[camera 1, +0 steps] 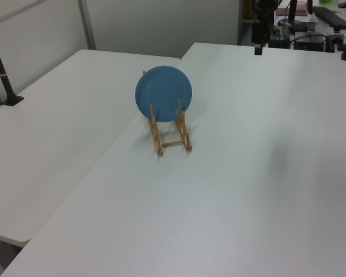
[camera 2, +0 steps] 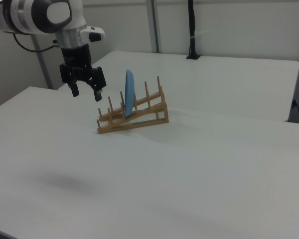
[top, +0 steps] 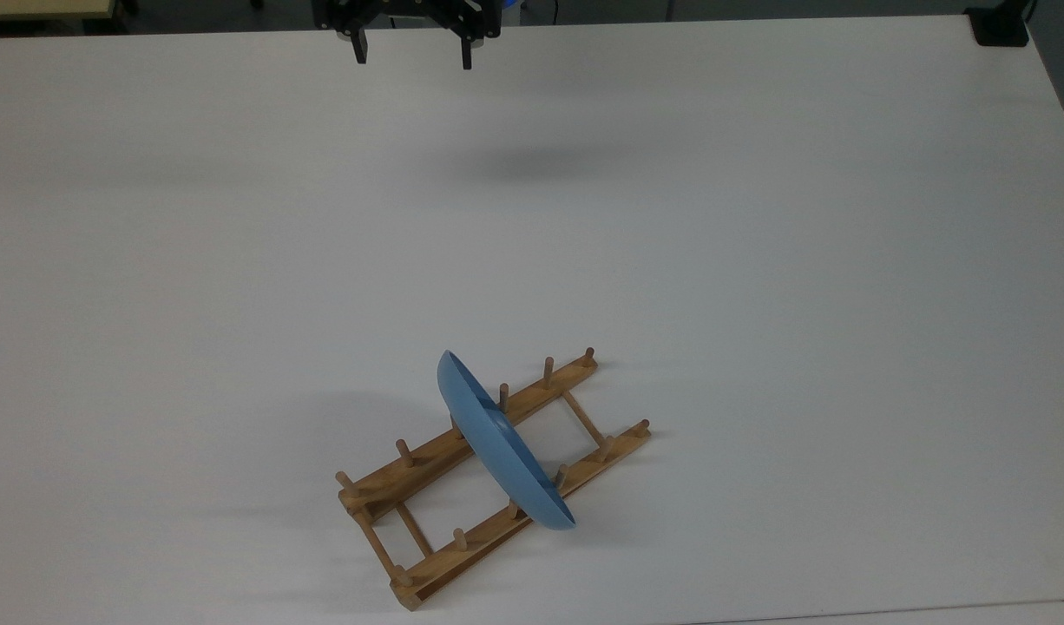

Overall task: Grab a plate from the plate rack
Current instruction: 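Move the open gripper toward the rim of the blue plate in the rack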

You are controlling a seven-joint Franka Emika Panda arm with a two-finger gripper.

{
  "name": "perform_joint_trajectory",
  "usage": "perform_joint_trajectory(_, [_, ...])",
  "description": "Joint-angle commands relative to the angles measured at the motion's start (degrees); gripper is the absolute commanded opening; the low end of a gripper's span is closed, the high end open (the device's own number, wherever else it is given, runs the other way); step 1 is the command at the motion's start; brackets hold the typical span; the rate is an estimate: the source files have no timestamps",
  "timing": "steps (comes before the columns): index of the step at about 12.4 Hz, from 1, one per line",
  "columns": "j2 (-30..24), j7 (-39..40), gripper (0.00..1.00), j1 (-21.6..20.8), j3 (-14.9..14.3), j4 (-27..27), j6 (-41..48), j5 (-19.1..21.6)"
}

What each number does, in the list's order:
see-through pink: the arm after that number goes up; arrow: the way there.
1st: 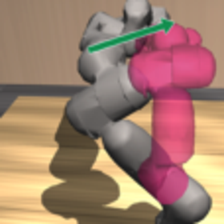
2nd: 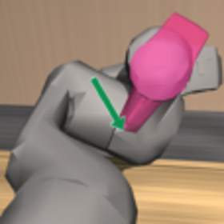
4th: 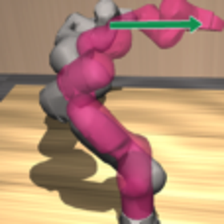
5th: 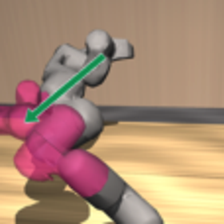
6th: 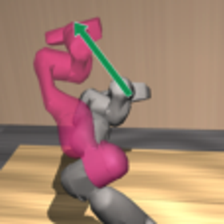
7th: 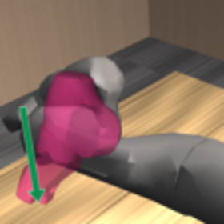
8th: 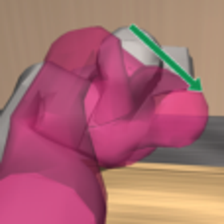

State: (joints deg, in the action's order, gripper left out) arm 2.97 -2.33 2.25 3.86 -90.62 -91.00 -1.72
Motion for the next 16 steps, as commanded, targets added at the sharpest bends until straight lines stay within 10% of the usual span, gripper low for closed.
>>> perform_joint_trajectory(1, [-1.74,1.80,1.00,0.30,-0.34,-1.58,1.43,1.29])
perform_joint_trajectory(12, [3.35,1.45,1.00,-0.66,0.27,2.98,-10.66,-0.20])
perform_joint_trajectory(16, [7.66,-0.73,1.00,-4.44,0.18,3.17,-22.88,-9.16])
